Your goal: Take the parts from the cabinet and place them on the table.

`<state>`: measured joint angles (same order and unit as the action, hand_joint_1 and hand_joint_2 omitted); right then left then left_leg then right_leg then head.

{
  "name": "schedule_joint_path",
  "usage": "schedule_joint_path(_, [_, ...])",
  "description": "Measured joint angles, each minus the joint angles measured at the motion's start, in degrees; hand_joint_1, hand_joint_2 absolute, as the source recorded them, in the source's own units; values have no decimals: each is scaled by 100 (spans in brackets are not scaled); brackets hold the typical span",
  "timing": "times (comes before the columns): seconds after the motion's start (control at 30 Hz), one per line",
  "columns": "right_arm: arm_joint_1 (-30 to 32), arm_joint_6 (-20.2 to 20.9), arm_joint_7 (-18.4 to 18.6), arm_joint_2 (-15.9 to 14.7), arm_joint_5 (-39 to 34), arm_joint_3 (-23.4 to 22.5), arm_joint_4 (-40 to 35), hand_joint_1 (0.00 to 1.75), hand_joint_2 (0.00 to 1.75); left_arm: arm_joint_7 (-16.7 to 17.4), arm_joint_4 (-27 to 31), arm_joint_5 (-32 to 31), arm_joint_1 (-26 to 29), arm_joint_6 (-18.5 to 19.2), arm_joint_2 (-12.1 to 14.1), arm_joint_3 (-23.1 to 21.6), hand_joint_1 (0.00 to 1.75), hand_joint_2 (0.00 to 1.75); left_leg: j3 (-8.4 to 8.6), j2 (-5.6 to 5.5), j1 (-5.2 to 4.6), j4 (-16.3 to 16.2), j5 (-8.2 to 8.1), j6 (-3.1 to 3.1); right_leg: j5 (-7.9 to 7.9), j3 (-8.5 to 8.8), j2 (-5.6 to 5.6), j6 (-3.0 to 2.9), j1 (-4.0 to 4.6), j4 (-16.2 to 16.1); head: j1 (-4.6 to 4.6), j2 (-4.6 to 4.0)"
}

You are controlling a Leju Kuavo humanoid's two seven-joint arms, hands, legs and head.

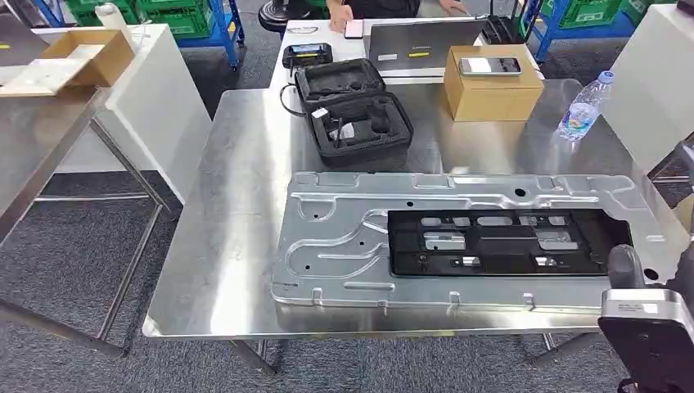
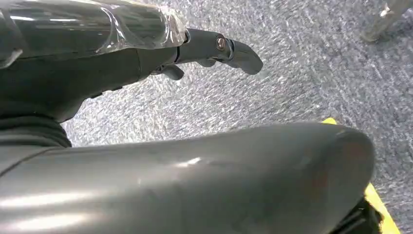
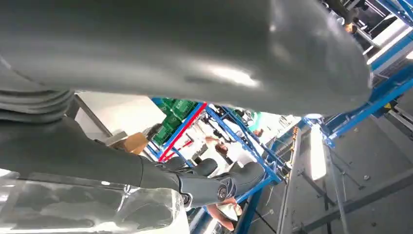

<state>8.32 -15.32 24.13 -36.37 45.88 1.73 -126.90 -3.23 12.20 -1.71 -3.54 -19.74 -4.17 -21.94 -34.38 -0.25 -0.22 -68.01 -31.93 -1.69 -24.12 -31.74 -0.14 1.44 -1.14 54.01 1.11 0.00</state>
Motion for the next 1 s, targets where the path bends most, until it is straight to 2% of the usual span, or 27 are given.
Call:
schedule_joint_path(0.07, [-1,-20,0,11,-2,13,0,0,0,0,0,11,-11,-2,0,0,0,0,682,0,-14,1167,414,-68,40,-16,2,32,1,0,-2,0])
schedule_joint_path(0.1, [0,-33,0,15,-2,22,-2,0,0,0,0,15,-22,-4,4,2,0,0,862,-2,-47,1545,420,-115,57,-27,1,55,10,3,0,0])
schedule_joint_path(0.2, [7,-81,-2,44,-22,63,-2,0,0,0,0,33,-9,-7,4,2,0,0,787,-1,-98,1499,499,-164,134,-59,0,161,-5,1,2,0])
schedule_joint_path(0.23, [6,-92,-4,46,-22,74,-2,0,0,0,0,33,-1,-7,4,2,0,0,774,0,-89,1521,547,-209,163,-62,4,204,0,-8,2,0])
schedule_joint_path(0.27, [8,-101,-4,48,-22,76,0,0,0,0,0,33,-6,-7,4,2,0,0,762,14,-36,1579,636,-254,101,-104,8,215,-21,45,0,0])
schedule_joint_path(0.3, [17,-105,-4,61,-24,81,0,0,0,0,0,35,-20,-7,7,2,0,0,720,19,-57,1584,678,-280,-128,-186,13,224,-15,232,11,0])
schedule_joint_path(0.33, [17,-107,-7,61,-26,81,-2,0,0,0,0,37,-26,-9,11,6,0,0,665,25,-57,1577,710,-322,-466,-336,13,235,-25,640,18,0])
schedule_joint_path(0.37, [26,-116,-7,70,-28,87,0,0,0,0,0,40,-24,-9,11,7,0,0,617,27,-63,1576,749,-326,-784,-508,11,255,-23,1152,20,0])
schedule_joint_path(0.4, [37,-124,-7,77,-33,98,2,0,0,0,0,40,-22,-7,11,7,0,0,576,30,-72,1573,776,-331,-971,-626,11,272,-22,1526,20,0])
schedule_joint_path(0.43, [48,-138,-7,83,-33,114,4,0,0,2,0,40,-12,-4,11,7,0,0,506,33,-76,1557,819,-328,-1091,-707,10,295,-24,1892,20,0])
schedule_joint_path(0.47, [64,-146,-7,94,-35,129,9,0,0,15,0,40,-10,-4,11,7,0,0,450,33,-75,1545,848,-321,-1025,-622,10,302,-27,1872,22,0])
schedule_joint_path(0.5, [68,-153,-7,98,-35,129,9,0,0,15,0,40,-10,-4,11,7,0,0,404,33,-72,1531,873,-307,-867,-415,9,306,-35,1598,22,0])
schedule_joint_path(0.57, [66,-162,-9,103,-35,129,9,0,0,15,0,40,-13,-4,11,7,0,0,340,26,-60,1478,909,-271,-495,279,8,327,-71,545,22,0])
schedule_joint_path(0.6, [66,-162,-9,107,-35,129,9,0,0,15,0,40,-17,-4,13,9,0,0,296,23,-70,1418,918,-247,-489,584,11,346,-93,79,22,0])
schedule_joint_path(0.63, [67,-164,-9,112,-35,129,9,0,0,17,0,42,-24,-7,17,9,0,0,219,18,-95,1364,919,-227,-453,599,40,283,-38,15,24,0])
schedule_joint_path(0.67, [75,-173,-9,118,-37,129,9,0,0,20,0,42,-21,-7,17,9,0,0,207,14,-99,1344,951,-178,-419,505,51,230,-34,79,18,0])
schedule_joint_path(0.73, [74,-175,-13,127,-35,136,9,0,0,24,0,44,-13,-4,17,9,0,0,120,6,-84,1294,1023,-113,-397,424,47,161,-18,91,13,0])
schedule_joint_path(0.77, [73,-175,-18,138,-35,146,13,0,0,33,-7,44,-5,-4,28,9,0,0,73,1,-60,1260,984,-84,-344,357,28,87,-43,72,13,0])
schedule_joint_path(0.8, [73,-177,-18,138,-35,149,13,0,0,48,-7,42,-4,-4,26,9,0,0,4,5,-41,1109,779,-44,-300,321,21,57,-34,77,7,0])
schedule_joint_path(0.83, [76,-184,-18,138,-35,149,13,0,0,46,-7,33,-2,-4,20,7,0,0,-124,4,-32,747,454,-19,-245,257,18,11,-30,79,0,0])
schedule_joint_path(0.9, [77,-188,-18,138,-37,151,13,0,0,48,-7,31,-10,-4,17,7,0,0,-418,5,-12,-211,-112,20,-143,120,12,-17,-10,81,-7,0])
schedule_joint_path(0.93, [80,-190,-17,138,-37,155,13,0,0,48,-7,29,-9,-4,17,7,0,0,-493,5,-11,-575,-242,20,-87,44,12,-21,2,82,-7,0])
schedule_joint_path(0.97, [83,-190,-17,138,-37,160,13,0,0,48,-7,24,-7,-4,18,7,0,0,-443,4,-12,-641,-204,9,-36,-23,12,-23,9,83,-9,0])
schedule_joint_path(1.0, [83,-192,-18,138,-37,160,13,0,0,50,-7,15,-7,-2,20,7,0,0,-267,4,-17,-447,-53,-15,18,-95,13,-21,15,84,-9,0])
